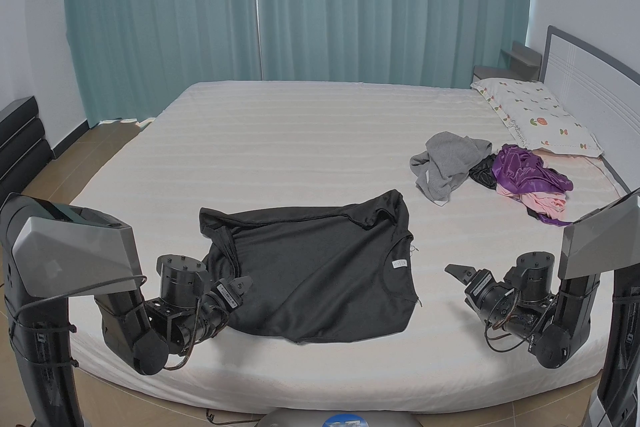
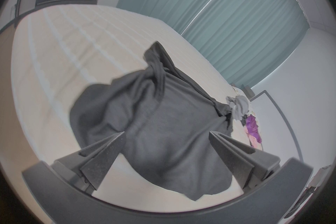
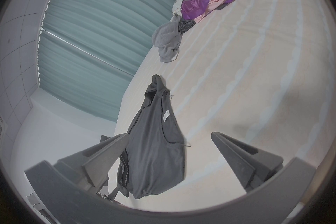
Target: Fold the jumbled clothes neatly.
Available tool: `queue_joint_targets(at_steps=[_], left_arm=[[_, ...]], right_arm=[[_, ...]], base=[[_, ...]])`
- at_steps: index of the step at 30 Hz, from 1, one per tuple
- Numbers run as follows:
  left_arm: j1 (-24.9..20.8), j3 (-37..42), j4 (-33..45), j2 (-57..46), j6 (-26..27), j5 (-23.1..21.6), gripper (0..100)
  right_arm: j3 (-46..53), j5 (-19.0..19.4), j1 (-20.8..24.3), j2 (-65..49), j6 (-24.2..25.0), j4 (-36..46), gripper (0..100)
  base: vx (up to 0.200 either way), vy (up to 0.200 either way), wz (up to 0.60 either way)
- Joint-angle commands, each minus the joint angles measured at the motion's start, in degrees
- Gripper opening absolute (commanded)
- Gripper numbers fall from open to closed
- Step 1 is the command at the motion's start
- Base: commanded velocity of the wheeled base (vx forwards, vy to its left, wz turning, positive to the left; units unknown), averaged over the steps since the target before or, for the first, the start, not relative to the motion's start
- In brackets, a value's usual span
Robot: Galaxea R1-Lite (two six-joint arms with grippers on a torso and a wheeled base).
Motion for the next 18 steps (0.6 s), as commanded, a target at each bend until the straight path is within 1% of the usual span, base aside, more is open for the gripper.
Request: queue_joint_targets(at_steps=[1,8,14,17,18], left_arm=[[-1.5,-1.6,0.0,0.9,-1.9,-0.3,100],[-1.8,-5.3,-0.1,6.8,-1.6,-0.1,100],[-2.7,-6.4,-0.2,8.3,-1.0,0.4,100],[-2.9,-6.4,-0.2,9.7,2.2,0.8,100],[-2.6,-6.5,-0.2,10.2,3.2,1.9,100]], right_arm=[[0.1,0.0,0.2,0.2,0.0,-0.8,100],[0.0,0.0,0.6,0.3,0.0,-0.8,100],[0.0,0.0,0.8,0.3,-0.1,-0.8,100],[0.0,-0.1,0.8,0.3,-0.1,-0.8,100],[0.0,-0.1,0.8,0.4,-0.1,-0.8,100]], base=[[0.000,0.000,0.00],[0.000,0.000,0.00],[0.000,0.000,0.00],[0.000,0.000,0.00],[0.000,0.000,0.00]])
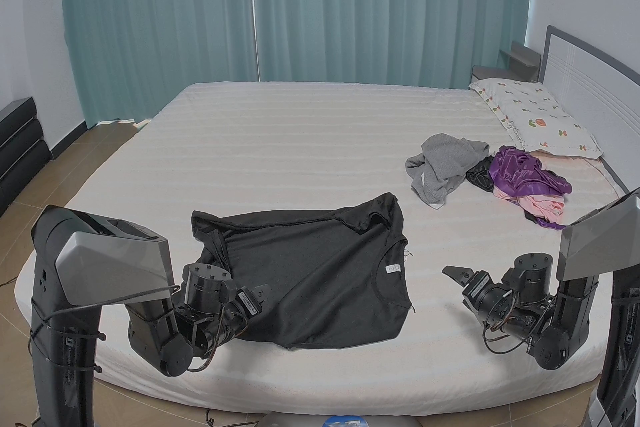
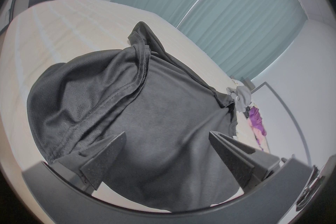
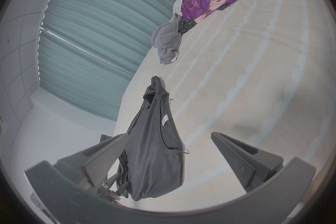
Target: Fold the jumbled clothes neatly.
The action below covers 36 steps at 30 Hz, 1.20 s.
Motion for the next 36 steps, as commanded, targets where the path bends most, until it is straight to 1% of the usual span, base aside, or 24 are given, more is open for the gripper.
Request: queue_joint_targets(at_steps=[1,5,6,9,11,12,13,14,16,18,19,20,24,31,32,36], left_arm=[[0.5,-0.4,0.0,2.9,2.5,2.2,100],[2.7,-2.3,0.0,3.4,2.8,5.6,100],[4.2,-2.9,0.0,3.4,3.1,7.3,100],[7.8,-3.2,0.1,3.3,5.4,9.5,100],[7.8,-3.2,0.1,3.3,5.4,9.5,100],[14.2,-3.3,0.0,3.3,12.5,12.9,100],[14.5,-3.3,0.0,3.3,12.7,13.0,100],[18.1,-4.1,0.0,3.4,15.1,14.0,100],[21.2,-5.5,0.0,3.4,16.0,14.3,100],[21.2,-5.5,0.0,3.4,16.0,14.3,100],[24.4,-6.8,0.0,3.2,16.8,14.4,100],[25.9,-7.1,0.1,3.0,17.7,14.4,100],[29.3,-7.6,0.0,2.2,20.1,14.4,100],[33.1,-10.4,0.0,1.4,20.1,14.4,100],[33.8,-11.2,0.0,0.9,19.4,14.4,100],[34.0,-11.3,0.0,0.2,17.3,14.0,100]], right_arm=[[0.0,0.0,0.1,0.1,0.0,-0.8,100],[0.0,0.0,0.1,0.2,0.0,-0.8,100],[0.1,0.0,0.1,0.2,0.0,-0.8,100],[0.1,-0.1,0.1,0.2,0.0,-0.8,100],[0.1,-0.1,0.1,0.2,0.0,-0.8,100],[0.2,-0.2,0.1,0.1,-0.2,-0.8,100],[0.2,-0.2,0.1,0.1,-0.2,-0.8,100],[0.1,-0.2,0.1,0.1,-0.2,-0.8,100],[0.1,-0.2,0.1,0.2,-0.3,-0.8,100],[0.1,-0.2,0.1,0.2,-0.3,-0.8,100],[0.2,-0.2,0.1,0.2,-0.3,-0.8,100],[0.2,-0.2,0.1,0.1,-0.3,-0.8,100],[0.2,-0.2,0.1,0.1,-0.3,-0.8,100],[0.3,-0.2,0.1,0.1,-0.3,-0.8,100],[0.4,-0.2,0.1,0.1,-0.3,-0.8,100],[0.5,-0.2,0.1,0.1,-0.3,-0.8,100]], base=[[0.000,0.000,0.00],[0.000,0.000,0.00],[0.000,0.000,0.00],[0.000,0.000,0.00],[0.000,0.000,0.00],[0.000,0.000,0.00],[0.000,0.000,0.00],[0.000,0.000,0.00],[0.000,0.000,0.00],[0.000,0.000,0.00],[0.000,0.000,0.00],[0.000,0.000,0.00],[0.000,0.000,0.00],[0.000,0.000,0.00],[0.000,0.000,0.00],[0.000,0.000,0.00]])
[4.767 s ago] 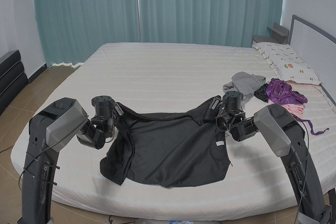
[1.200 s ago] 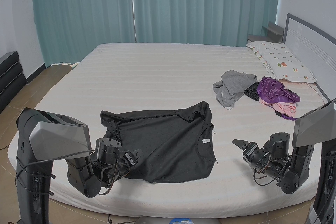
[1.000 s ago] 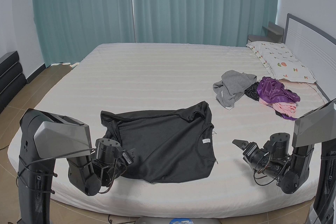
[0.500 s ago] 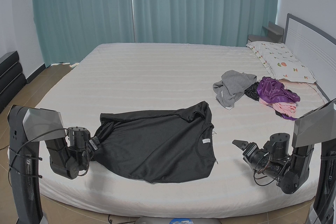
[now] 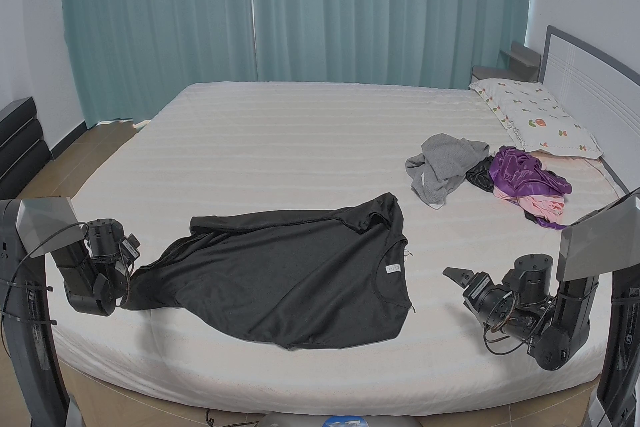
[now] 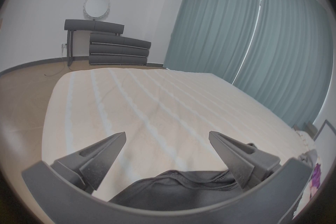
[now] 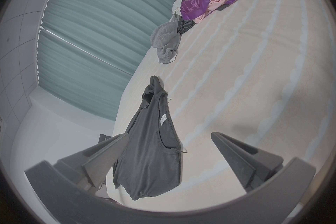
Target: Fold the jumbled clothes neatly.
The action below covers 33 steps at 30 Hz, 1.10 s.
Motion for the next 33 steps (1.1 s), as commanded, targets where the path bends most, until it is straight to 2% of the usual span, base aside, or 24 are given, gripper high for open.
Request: queue_joint_targets(at_steps=[1,6,8,12,18,23,25,29,33], left_arm=[[0.6,0.0,0.0,-1.8,-1.6,-0.6,100],[-0.6,2.1,0.0,-3.4,-3.5,-2.9,100],[-2.3,3.6,0.0,-5.4,-5.2,-4.3,100],[-5.1,4.9,1.0,-11.2,-5.0,-7.0,100],[-9.5,10.3,9.0,-22.6,-5.2,-7.3,100],[-10.6,16.7,9.0,-25.0,-5.5,-7.8,100],[-10.5,19.5,8.9,-24.9,-6.0,-10.2,100],[-10.1,21.2,8.9,-25.4,-12.2,-16.1,100],[-10.1,22.6,8.9,-24.8,-13.8,-18.3,100]], right_arm=[[0.1,0.1,0.0,0.0,0.0,-0.8,100],[0.2,0.1,0.0,0.0,0.0,-0.8,100],[0.2,0.2,0.0,0.1,0.0,-0.8,100],[0.2,0.3,0.2,0.1,0.1,-0.8,100],[0.4,0.3,0.5,0.1,0.1,-0.8,100],[0.4,0.2,1.5,0.7,-0.1,-0.8,100],[0.4,0.0,2.0,0.8,-0.1,-0.8,100],[0.9,-0.2,2.3,0.8,-0.1,-0.8,100],[1.0,-0.3,2.3,0.8,-0.1,-0.8,100]], base=[[0.000,0.000,0.00],[0.000,0.000,0.00],[0.000,0.000,0.00],[0.000,0.000,0.00],[0.000,0.000,0.00],[0.000,0.000,0.00],[0.000,0.200,0.00],[0.000,0.200,0.00],[0.000,0.200,0.00]])
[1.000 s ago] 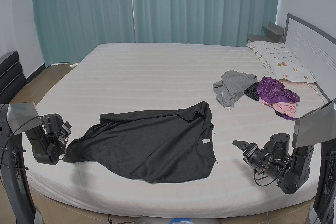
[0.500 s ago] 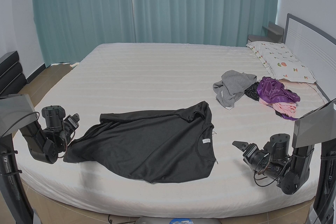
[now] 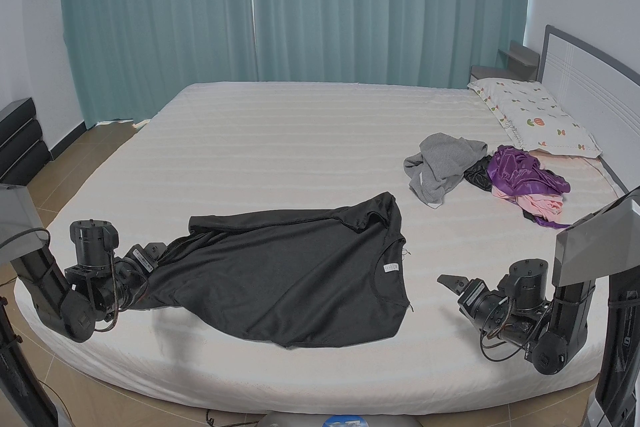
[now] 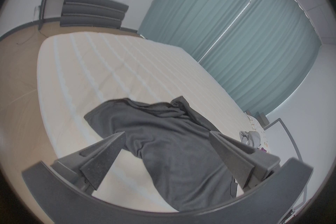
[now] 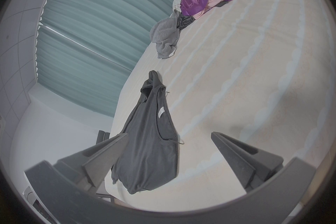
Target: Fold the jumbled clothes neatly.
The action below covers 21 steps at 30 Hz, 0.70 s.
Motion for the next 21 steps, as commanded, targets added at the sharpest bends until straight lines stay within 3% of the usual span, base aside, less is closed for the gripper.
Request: queue_joint_targets(at_steps=[1,6,14,18,21], left_arm=[[0.1,2.2,0.0,-0.7,-0.6,-0.8,100],[0.1,2.5,0.0,2.1,-0.4,-0.7,100],[0.1,2.5,-4.5,14.7,1.2,-1.3,100],[0.1,5.3,-10.0,20.1,6.5,0.1,100],[0.1,5.6,-11.6,21.6,6.7,0.7,100]], right_arm=[[0.3,-0.1,0.4,0.2,0.0,-0.8,100],[0.3,-0.1,0.4,0.2,0.1,-0.8,100],[0.2,0.0,0.4,0.3,0.1,-0.8,100],[0.0,0.2,0.4,0.7,0.0,-0.8,100],[0.0,0.3,0.4,0.7,0.0,-0.8,100]], base=[[0.000,0.200,0.00],[0.000,0.200,0.00],[0.000,0.000,0.00],[0.000,0.000,0.00],[0.000,0.000,0.00]])
